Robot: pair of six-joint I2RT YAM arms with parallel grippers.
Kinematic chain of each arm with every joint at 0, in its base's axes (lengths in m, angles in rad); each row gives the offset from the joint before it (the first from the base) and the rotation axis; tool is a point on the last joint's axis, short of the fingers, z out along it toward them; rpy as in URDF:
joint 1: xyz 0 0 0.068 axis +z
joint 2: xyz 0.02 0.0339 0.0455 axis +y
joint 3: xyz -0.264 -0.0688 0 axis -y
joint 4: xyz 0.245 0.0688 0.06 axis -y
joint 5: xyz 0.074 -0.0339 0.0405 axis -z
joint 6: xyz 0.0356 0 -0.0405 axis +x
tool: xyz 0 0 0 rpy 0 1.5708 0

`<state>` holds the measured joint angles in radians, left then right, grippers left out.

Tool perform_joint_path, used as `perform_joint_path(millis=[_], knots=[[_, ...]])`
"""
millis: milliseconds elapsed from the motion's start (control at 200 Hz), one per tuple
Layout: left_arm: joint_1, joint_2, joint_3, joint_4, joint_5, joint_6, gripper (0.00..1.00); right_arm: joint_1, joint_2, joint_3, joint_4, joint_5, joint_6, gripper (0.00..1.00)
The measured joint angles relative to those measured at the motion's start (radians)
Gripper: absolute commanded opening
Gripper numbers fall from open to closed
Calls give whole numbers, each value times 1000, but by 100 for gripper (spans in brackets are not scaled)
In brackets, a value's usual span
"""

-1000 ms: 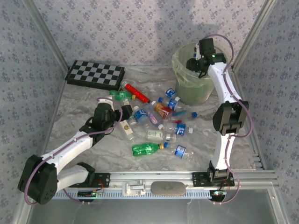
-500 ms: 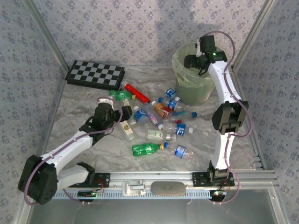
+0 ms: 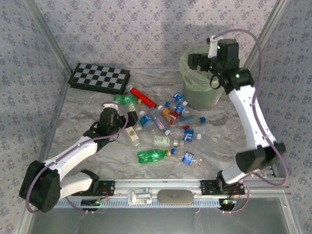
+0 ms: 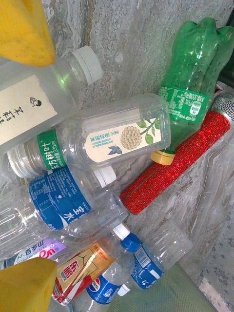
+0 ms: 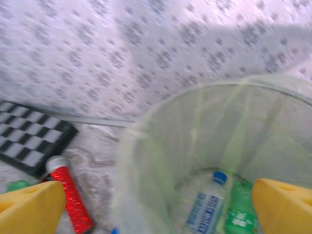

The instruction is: Put the plastic bottles in the bin

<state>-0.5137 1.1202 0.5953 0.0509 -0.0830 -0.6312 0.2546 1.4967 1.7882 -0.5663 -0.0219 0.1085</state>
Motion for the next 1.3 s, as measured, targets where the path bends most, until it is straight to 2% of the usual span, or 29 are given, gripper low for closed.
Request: perform_joint_path(millis=[210, 430, 575, 765, 925, 1299], knots=[[-47, 2, 3, -50, -27, -17, 100, 84, -196, -307, 188, -66, 32, 100], [-123, -4, 12, -156, -87, -48, 100, 193, -300, -622, 328, -76, 97, 100], [-170, -25, 7, -209, -116, -99, 100, 240, -333, -760, 398, -72, 159, 100], [-226, -22, -13, -257, -137, -166, 100, 262, -332, -791, 450, -72, 200, 100], [-263, 37, -15, -265, -150, -202, 100, 270, -315, -791, 491, -71, 209, 100], [-268, 192, -1, -295, -207, -246, 100, 283, -293, -791, 496, -68, 210, 100]])
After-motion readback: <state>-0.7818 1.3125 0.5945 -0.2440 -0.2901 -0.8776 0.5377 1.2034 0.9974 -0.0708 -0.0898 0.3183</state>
